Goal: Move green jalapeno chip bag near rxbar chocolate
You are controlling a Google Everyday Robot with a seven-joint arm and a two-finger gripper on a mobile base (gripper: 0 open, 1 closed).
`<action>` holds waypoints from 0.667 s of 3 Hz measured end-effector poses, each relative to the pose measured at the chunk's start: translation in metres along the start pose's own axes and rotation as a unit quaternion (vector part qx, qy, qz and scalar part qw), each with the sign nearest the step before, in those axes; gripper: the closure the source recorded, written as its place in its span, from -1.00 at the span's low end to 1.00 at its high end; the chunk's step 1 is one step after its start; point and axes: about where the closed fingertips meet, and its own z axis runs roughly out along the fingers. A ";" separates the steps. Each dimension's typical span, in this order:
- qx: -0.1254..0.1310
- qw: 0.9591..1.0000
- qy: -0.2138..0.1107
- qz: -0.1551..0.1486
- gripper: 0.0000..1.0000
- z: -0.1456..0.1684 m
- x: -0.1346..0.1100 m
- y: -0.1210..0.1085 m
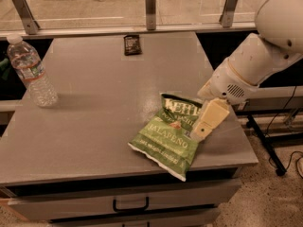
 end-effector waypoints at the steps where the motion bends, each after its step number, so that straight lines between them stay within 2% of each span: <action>1: -0.007 1.000 -0.009 0.009 -0.16 0.010 0.002 -0.004; 2: -0.007 1.000 -0.017 0.008 0.28 0.011 -0.001 -0.010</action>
Offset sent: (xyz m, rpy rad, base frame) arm 0.0228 0.0033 -0.0094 0.0596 0.0002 -0.0144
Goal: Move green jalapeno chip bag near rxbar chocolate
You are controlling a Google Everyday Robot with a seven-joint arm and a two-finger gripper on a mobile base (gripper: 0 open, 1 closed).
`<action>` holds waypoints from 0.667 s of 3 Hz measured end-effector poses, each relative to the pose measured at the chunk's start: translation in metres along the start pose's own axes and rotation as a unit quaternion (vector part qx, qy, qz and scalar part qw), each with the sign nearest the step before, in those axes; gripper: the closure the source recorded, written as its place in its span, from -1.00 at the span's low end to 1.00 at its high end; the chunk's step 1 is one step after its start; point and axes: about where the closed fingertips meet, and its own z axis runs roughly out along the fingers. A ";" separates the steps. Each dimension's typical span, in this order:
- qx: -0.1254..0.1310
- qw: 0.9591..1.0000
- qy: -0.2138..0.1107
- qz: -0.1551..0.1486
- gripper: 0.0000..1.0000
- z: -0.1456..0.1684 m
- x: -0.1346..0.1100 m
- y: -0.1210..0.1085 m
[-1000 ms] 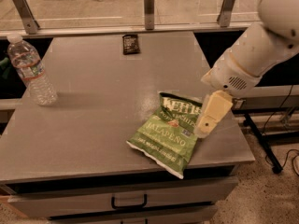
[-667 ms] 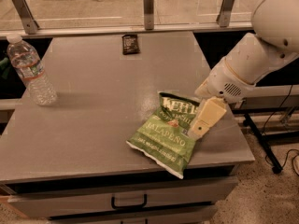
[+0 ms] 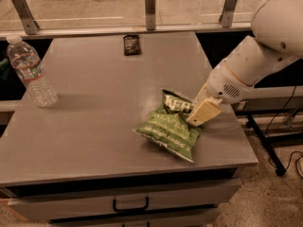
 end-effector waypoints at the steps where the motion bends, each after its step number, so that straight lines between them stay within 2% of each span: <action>1: 0.032 0.999 -0.017 0.003 0.77 -0.027 -0.004 -0.021; 2: 0.034 0.999 -0.018 0.001 1.00 -0.028 -0.007 -0.021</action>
Offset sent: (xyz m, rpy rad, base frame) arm 0.0152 -0.0125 0.0190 0.0112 -0.0487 -0.0305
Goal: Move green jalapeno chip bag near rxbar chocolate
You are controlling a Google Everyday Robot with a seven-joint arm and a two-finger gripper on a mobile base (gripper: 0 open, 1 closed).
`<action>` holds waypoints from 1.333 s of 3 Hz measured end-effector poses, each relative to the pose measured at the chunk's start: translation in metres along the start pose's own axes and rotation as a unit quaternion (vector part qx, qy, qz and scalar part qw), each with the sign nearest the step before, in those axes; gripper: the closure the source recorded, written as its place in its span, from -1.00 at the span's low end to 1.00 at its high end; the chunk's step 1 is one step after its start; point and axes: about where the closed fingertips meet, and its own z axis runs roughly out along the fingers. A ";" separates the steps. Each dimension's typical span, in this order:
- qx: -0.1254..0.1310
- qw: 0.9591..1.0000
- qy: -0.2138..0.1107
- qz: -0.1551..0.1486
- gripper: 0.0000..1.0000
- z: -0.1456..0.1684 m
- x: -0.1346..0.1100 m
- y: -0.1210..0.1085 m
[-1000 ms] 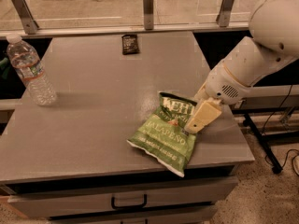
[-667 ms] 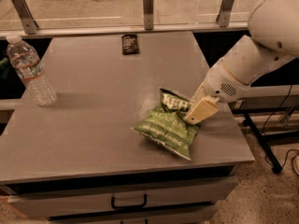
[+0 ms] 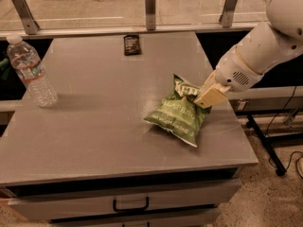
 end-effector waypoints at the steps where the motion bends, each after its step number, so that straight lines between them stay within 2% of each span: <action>1: 0.000 1.000 0.000 0.000 1.00 0.000 0.000 0.000; 2: 0.000 1.000 -0.024 0.019 1.00 0.008 0.006 0.009; 3: 0.050 0.997 -0.061 0.019 1.00 -0.004 -0.014 -0.016; 4: 0.104 0.989 -0.105 0.022 1.00 -0.027 -0.039 -0.066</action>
Offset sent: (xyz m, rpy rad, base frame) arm -0.0217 0.0016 -0.0282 0.1434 0.0089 -0.0957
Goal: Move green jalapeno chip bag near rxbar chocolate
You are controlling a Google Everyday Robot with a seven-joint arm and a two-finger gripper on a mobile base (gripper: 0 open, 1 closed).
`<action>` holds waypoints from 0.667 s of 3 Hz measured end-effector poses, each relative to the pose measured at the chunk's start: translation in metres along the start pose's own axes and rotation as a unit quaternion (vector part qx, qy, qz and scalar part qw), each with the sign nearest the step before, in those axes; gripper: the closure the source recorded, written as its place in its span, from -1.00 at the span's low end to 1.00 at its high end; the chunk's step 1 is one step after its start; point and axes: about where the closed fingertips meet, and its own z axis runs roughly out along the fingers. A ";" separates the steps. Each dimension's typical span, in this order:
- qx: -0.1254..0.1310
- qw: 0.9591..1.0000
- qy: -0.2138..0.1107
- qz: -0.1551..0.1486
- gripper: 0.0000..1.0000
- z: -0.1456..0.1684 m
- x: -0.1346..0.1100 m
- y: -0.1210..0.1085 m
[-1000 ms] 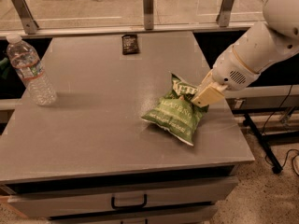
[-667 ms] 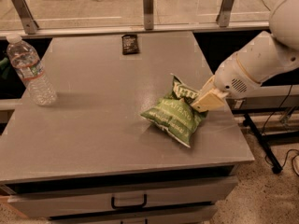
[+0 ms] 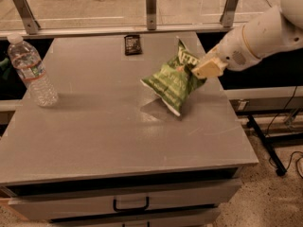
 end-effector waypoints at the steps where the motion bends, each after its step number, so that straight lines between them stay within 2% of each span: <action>1: 0.050 0.997 -0.047 0.016 1.00 0.000 -0.029 -0.053; 2: 0.094 0.991 -0.087 0.045 1.00 0.012 -0.051 -0.099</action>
Offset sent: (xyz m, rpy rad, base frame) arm 0.1690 -0.0108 0.0598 0.2312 -0.2603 -0.3032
